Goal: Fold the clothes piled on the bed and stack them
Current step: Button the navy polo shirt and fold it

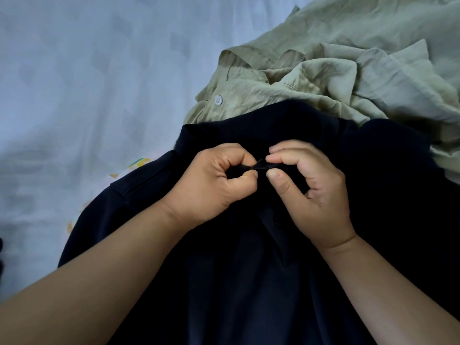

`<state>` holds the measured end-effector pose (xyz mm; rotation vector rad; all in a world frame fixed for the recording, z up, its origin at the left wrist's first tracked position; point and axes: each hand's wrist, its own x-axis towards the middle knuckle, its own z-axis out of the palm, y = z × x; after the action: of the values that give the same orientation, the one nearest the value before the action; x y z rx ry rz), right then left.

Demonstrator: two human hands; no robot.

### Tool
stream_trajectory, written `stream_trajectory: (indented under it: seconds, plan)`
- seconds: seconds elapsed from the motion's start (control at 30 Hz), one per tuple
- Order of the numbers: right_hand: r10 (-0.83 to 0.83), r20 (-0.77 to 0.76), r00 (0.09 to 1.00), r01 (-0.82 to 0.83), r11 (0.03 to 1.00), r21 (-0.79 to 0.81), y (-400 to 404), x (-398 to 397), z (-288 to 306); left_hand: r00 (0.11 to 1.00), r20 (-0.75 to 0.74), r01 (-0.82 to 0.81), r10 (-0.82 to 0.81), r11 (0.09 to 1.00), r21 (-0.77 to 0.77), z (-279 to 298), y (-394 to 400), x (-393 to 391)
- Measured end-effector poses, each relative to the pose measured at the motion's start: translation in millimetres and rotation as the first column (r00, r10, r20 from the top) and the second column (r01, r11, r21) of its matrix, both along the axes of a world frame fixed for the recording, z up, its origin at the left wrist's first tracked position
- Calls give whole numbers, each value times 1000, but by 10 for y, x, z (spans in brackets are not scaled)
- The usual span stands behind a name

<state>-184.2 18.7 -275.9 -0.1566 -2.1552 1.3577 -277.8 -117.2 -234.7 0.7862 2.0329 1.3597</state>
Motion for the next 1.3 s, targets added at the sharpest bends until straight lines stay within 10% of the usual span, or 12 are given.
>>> stream_trajectory:
  seconds: [0.67, 1.07, 1.3]
  plan:
    - [-35, -2, 999, 35, 999, 5, -19, -64, -4, 975, 214, -69, 64, 998, 15, 39, 49, -15]
    - [65, 269, 961, -112, 980, 163, -40, 162, 317, 950, -309, -132, 43, 953, -273, 114, 39, 236]
    - [-438, 218, 872, 270, 802, 533, 365, 571, 629, 844, -493, -403, 213, 858, -318, 395, 24, 171]
